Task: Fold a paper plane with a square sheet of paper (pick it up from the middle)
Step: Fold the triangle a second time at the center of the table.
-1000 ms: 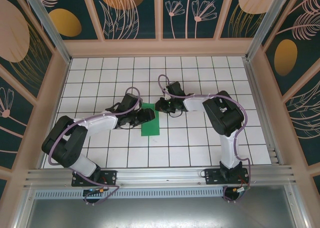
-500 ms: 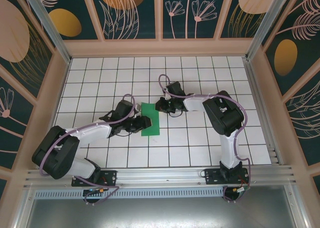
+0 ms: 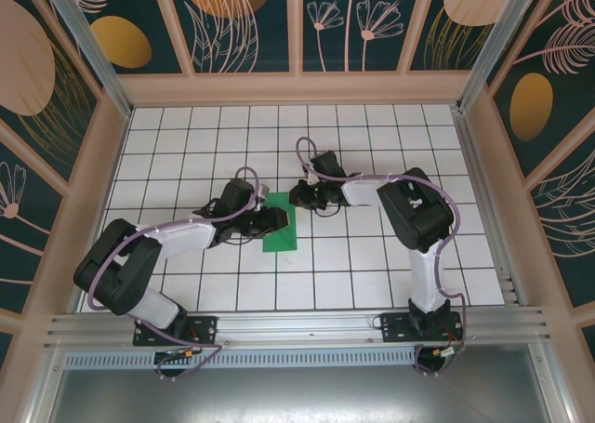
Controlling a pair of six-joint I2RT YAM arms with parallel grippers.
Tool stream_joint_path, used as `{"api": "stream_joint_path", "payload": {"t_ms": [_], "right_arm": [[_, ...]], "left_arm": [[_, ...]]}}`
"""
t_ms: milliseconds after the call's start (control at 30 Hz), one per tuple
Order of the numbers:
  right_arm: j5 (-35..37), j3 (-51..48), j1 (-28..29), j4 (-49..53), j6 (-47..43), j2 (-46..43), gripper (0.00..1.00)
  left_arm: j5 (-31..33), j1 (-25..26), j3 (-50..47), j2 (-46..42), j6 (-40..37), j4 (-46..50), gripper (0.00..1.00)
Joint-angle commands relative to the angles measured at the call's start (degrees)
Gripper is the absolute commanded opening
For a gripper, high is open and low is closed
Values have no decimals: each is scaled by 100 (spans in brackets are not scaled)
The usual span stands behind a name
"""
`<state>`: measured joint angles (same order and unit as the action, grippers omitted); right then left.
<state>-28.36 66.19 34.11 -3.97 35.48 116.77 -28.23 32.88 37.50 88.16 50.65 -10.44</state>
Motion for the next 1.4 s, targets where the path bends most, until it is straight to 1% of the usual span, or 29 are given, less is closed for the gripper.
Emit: {"api": "stream_joint_path", "payload": {"t_ms": [0, 167, 233, 333, 433, 500, 600, 700, 833, 1033, 1233, 1367], "right_arm": [[-260, -204, -122, 172, 34, -92, 17], [-719, -484, -240, -347, 207, -540, 23], [-847, -671, -452, -557, 273, -766, 25], [-923, -910, -518, -695, 292, -1025, 29], [-1026, -1210, -540, -841, 283, -1257, 33], [-1102, -1424, -545, -972, 282, -1408, 36], [-1279, -1679, -544, -1245, 325, -1554, 40], [-1458, -1823, -509, -1454, 345, -1636, 40], [-1512, -1831, -402, -1475, 258, -1638, 41], [-1638, -1656, -183, -1415, 113, -1496, 41], [-1654, -1618, -106, -1300, 5, -1423, 36], [-1651, -1560, -58, -1189, -76, -1337, 27]], "left_arm": [[63, -6, 157, 130, -47, -225, 46], [113, 2, 170, 201, -45, -347, 56], [132, -9, 157, 225, -56, -360, 61], [155, -2, 145, 258, -64, -401, 63], [173, -2, 113, 272, -59, -438, 62], [193, -6, 84, 272, -59, -442, 58], [243, -2, 73, 264, -73, -423, 50], [256, -1, 38, 265, -73, -419, 43], [279, -2, 11, 289, -99, -343, 39], [275, -1, -49, 298, -96, -303, 36], [276, -7, -85, 325, -93, -314, 34], [261, -7, -96, 351, -93, -321, 33]]}}
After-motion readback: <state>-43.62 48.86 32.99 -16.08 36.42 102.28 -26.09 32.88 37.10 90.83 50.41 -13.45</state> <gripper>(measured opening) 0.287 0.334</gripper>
